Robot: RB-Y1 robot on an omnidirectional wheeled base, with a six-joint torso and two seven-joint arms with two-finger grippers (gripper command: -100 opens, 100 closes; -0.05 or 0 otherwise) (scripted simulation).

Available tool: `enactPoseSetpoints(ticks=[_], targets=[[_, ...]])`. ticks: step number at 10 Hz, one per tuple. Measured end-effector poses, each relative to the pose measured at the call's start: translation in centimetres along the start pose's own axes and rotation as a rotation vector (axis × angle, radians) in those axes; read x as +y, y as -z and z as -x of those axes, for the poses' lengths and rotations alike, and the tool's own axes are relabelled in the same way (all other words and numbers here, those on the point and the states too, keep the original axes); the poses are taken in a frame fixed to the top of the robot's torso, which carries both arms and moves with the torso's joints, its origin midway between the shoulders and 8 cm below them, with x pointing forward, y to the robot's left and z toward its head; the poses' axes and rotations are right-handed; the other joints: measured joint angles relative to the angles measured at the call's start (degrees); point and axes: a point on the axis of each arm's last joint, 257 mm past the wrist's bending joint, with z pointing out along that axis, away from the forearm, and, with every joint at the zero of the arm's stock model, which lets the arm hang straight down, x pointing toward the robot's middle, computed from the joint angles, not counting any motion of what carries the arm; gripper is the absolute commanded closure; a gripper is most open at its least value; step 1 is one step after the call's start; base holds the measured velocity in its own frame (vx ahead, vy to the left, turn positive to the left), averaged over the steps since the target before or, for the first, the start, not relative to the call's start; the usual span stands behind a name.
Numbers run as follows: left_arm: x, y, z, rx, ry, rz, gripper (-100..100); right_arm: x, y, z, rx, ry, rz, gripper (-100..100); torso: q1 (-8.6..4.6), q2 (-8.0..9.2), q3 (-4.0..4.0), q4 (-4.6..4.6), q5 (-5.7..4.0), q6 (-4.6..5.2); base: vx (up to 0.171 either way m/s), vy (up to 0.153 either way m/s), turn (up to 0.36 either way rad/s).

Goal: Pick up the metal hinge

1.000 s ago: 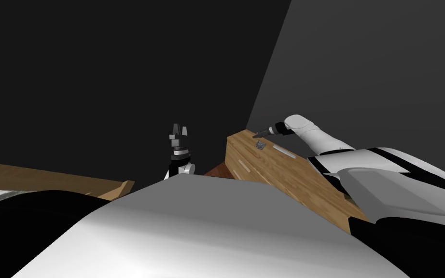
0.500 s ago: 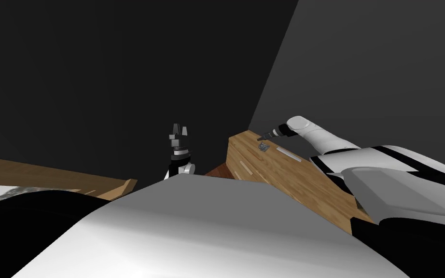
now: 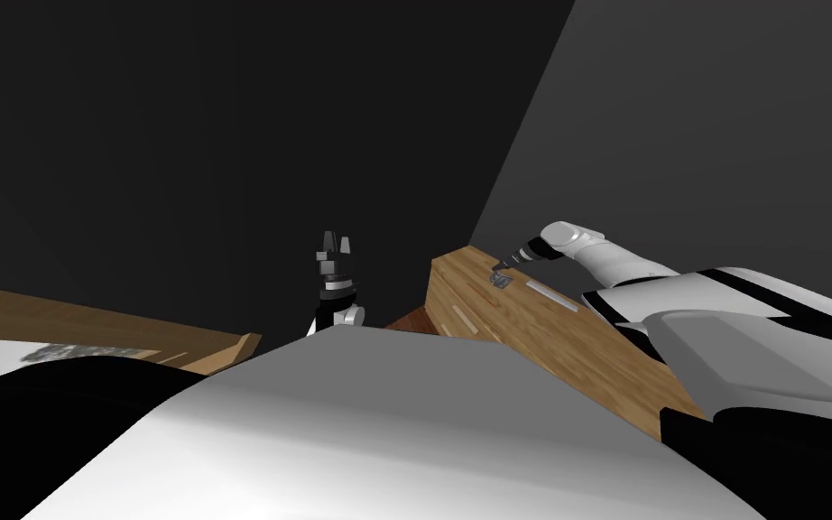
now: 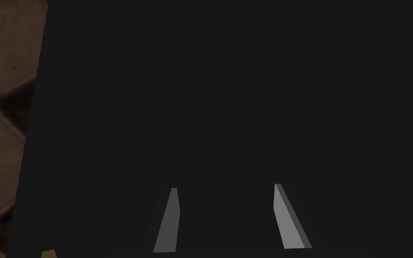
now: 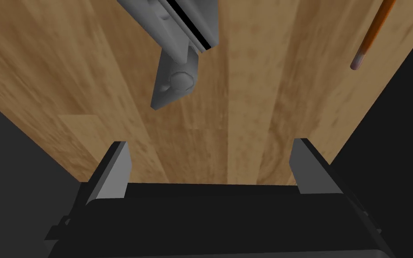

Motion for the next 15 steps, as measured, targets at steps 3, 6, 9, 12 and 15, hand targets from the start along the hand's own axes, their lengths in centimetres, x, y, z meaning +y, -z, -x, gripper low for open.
enactPoseSetpoints(ticks=[3, 6, 9, 12, 15], targets=[[0.0, 0.0, 0.0, 0.0, 0.0, 0.0, 0, -1.2, -0.2, -3.4, 0.09, -0.038, -0.023, -100, -0.03, 0.04, 0.03, 0.01, -0.02, 0.01, 0.033, 0.019, 0.05], [0.0, 0.0, 0.0, 0.0, 0.0, 0.0, 0, -1.8, -0.7, -5.3, 0.145, -0.072, -0.031, -100, -0.07, 0.07, 0.04, 0.01, -0.03, 0.0, 0.031, 0.007, 0.028], [0.0, 0.0, 0.0, 0.0, 0.0, 0.0, 0, -1.9, -1.0, -7.3, 0.2, -0.095, -0.031, -100, -0.09, 0.12, 0.07, 0.03, -0.02, 0.01, -0.009, -0.019, 0.078], [0.0, 0.0, 0.0, 0.0, 0.0, 0.0, 0, -2.2, -1.6, -7.7, 0.207, -0.164, -0.046, -100, -0.68, 0.66, 0.38, 0.15, -0.16, -0.01, -0.153, -0.155, 0.36], [0.0, 0.0, 0.0, 0.0, 0.0, 0.0, 0, -2.6, -2.1, -8.3, 0.213, -0.261, -0.072, -100, -0.65, 0.73, 0.43, 0.18, -0.15, 0.01, -0.168, -0.137, 0.306]])
